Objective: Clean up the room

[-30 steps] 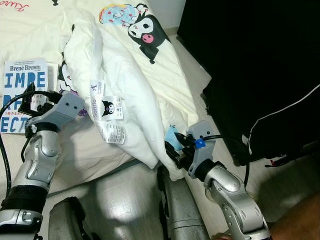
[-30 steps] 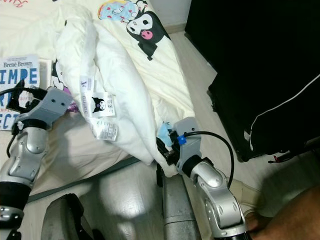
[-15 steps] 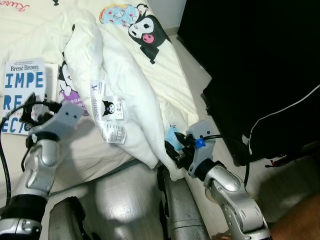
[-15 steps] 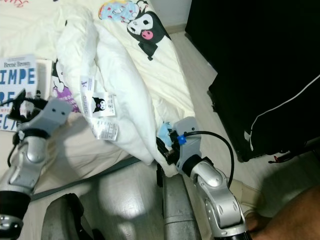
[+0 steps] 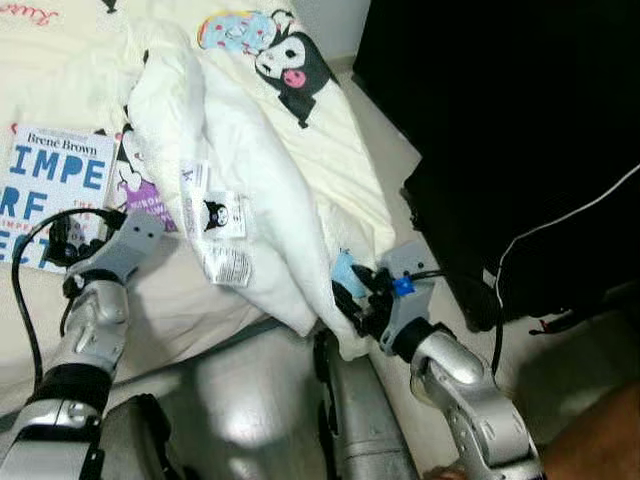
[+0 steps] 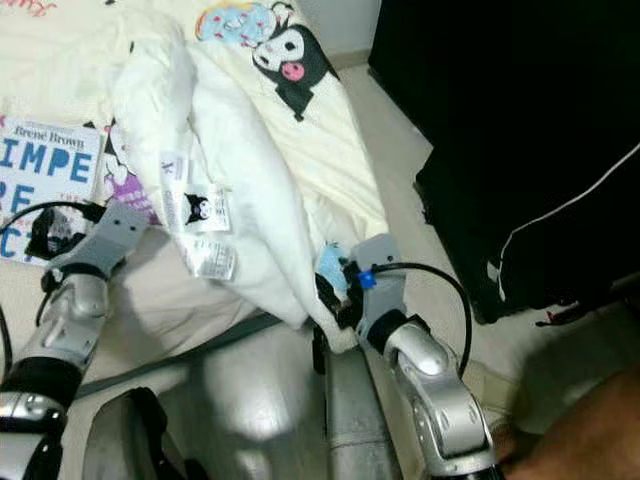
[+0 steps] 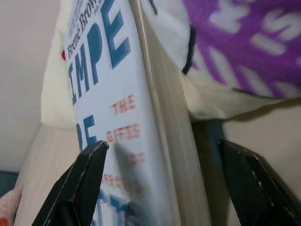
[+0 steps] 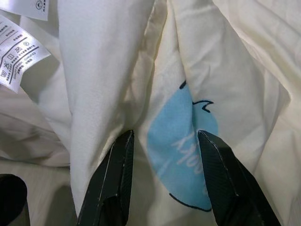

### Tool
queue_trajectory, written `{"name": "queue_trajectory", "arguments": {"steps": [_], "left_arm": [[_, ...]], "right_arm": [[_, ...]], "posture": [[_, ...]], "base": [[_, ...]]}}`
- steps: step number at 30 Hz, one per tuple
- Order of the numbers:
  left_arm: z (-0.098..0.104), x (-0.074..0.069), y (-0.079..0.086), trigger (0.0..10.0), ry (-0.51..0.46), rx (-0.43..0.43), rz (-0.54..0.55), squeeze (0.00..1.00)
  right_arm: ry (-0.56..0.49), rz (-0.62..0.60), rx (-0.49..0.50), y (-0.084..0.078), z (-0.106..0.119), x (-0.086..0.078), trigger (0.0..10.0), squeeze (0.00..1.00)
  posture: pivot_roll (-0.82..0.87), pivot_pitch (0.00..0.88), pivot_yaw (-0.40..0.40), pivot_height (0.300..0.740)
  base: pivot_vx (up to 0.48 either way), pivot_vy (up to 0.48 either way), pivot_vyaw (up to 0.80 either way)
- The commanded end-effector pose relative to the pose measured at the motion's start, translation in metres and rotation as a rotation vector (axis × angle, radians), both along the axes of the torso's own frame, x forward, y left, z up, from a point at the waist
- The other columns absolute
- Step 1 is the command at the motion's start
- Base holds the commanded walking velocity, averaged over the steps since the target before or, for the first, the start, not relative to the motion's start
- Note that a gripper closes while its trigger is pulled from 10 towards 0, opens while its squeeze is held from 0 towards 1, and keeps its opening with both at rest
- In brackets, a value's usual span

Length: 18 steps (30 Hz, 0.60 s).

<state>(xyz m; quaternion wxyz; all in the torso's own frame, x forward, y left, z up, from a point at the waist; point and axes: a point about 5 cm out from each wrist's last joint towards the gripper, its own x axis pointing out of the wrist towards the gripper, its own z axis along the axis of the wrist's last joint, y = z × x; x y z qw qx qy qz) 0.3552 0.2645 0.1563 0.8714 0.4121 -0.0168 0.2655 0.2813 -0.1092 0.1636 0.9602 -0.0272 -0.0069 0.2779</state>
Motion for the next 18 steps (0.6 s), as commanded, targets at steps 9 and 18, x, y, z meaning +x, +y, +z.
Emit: {"name": "queue_trajectory", "arguments": {"steps": [9, 18], "left_arm": [[-0.032, -0.004, -0.007, 0.0, 0.052, -0.034, 0.072, 0.0], [-0.025, -0.007, 0.014, 0.0, 0.039, -0.017, 0.142, 0.0]], "right_arm": [[0.027, -0.007, 0.004, -0.003, -0.006, -0.005, 10.0, 0.0], [0.023, -0.008, 0.006, -0.002, -0.006, -0.004, 10.0, 0.0]], "posture": [[-0.37, 0.436, -0.098, 0.52], [-0.36, 0.427, -0.091, 0.52]], "base": [[0.0, 0.0, 0.0], [0.0, 0.0, 0.0]]}}
